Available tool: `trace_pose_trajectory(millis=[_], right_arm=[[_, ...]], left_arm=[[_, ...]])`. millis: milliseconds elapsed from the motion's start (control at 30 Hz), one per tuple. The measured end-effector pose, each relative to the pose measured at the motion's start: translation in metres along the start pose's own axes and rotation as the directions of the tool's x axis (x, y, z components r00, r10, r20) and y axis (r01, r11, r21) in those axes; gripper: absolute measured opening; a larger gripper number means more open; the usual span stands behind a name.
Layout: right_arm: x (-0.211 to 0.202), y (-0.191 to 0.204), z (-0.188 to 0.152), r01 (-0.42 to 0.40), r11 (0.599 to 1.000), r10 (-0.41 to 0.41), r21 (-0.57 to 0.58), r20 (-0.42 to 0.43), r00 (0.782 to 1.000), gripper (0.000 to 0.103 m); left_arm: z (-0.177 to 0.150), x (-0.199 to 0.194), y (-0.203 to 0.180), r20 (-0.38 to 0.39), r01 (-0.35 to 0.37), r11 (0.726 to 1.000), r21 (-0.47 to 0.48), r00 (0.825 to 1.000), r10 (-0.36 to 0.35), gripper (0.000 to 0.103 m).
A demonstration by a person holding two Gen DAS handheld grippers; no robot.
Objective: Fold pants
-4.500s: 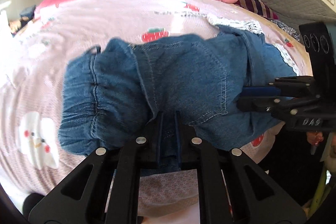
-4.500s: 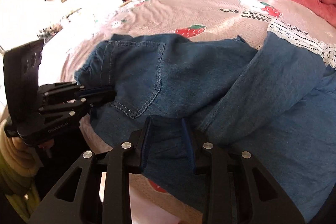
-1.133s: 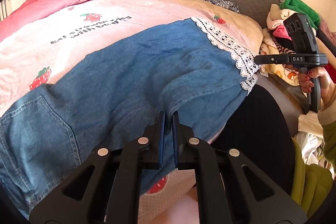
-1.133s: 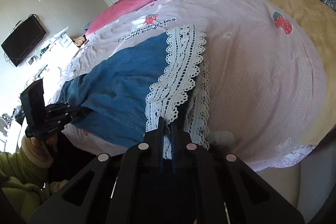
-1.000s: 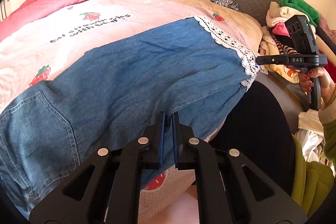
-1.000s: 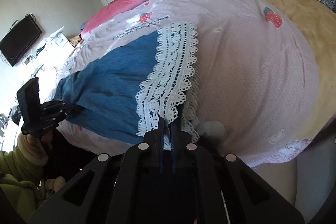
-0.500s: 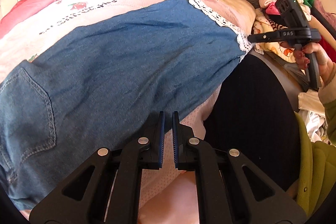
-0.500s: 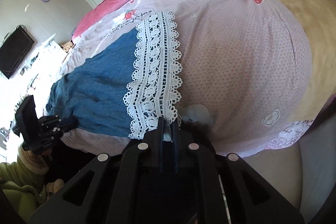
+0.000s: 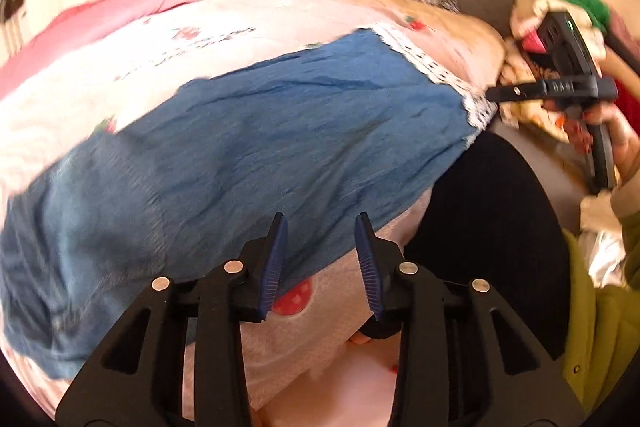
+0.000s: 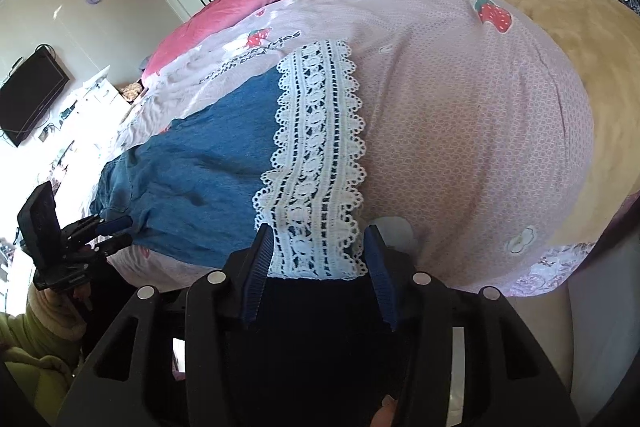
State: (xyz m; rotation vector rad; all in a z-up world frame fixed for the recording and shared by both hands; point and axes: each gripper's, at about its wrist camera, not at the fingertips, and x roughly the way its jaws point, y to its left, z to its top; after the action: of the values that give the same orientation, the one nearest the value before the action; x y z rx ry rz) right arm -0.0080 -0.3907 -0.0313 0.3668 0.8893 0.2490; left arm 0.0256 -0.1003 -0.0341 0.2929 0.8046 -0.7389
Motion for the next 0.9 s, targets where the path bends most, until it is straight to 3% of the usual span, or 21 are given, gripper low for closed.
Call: trace_pose_trajectory(millis=[133,200,333,433,500,567,633,667,900], right_arm=[[0.003,-0.002,-0.002,0.002,1.000,-0.002,0.009,-0.011,1.000,0.048],[0.005,-0.004,-0.004,0.005,1.000,-0.005,0.009,-0.022,1.000,0.048],[0.005,-0.007,-0.004,-0.003,1.000,0.003,0.012,-0.024,1.000,0.048],[0.006,-0.006,-0.004,-0.009,1.000,0.008,-0.006,-0.036,0.999,0.052],[0.010,-0.006,-0.002,-0.014,1.000,0.014,-0.013,-0.046,0.999,0.052],[0.016,-0.005,-0.001,-0.014,0.999,0.012,-0.029,-0.062,0.998,0.050],[0.022,-0.003,0.000,-0.007,0.999,0.003,-0.054,-0.075,0.997,0.011],[0.023,-0.003,0.000,-0.009,0.998,0.005,-0.055,-0.074,0.997,0.007],[0.013,-0.006,0.002,0.029,0.997,-0.031,-0.069,-0.039,0.999,0.007]], left_arm=[[0.012,0.012,-0.041,0.004,-0.016,0.988,0.156,1.000,0.016,0.027],[0.016,0.026,-0.057,0.000,-0.065,0.972,0.226,0.998,0.067,0.027],[0.020,0.049,-0.064,0.007,-0.175,0.941,0.291,0.984,0.181,0.027],[0.022,0.055,-0.060,0.010,-0.207,0.928,0.310,0.977,0.215,0.026],[0.026,0.058,-0.058,0.007,-0.198,0.932,0.304,0.979,0.206,0.021],[0.031,0.062,-0.054,-0.007,-0.170,0.946,0.277,0.984,0.179,0.000],[0.037,0.066,-0.045,-0.046,-0.115,0.971,0.211,0.991,0.127,0.000],[0.039,0.065,-0.041,-0.060,-0.091,0.980,0.179,0.993,0.103,0.000],[0.031,0.035,-0.048,-0.084,0.075,0.990,0.118,0.994,-0.066,0.000]])
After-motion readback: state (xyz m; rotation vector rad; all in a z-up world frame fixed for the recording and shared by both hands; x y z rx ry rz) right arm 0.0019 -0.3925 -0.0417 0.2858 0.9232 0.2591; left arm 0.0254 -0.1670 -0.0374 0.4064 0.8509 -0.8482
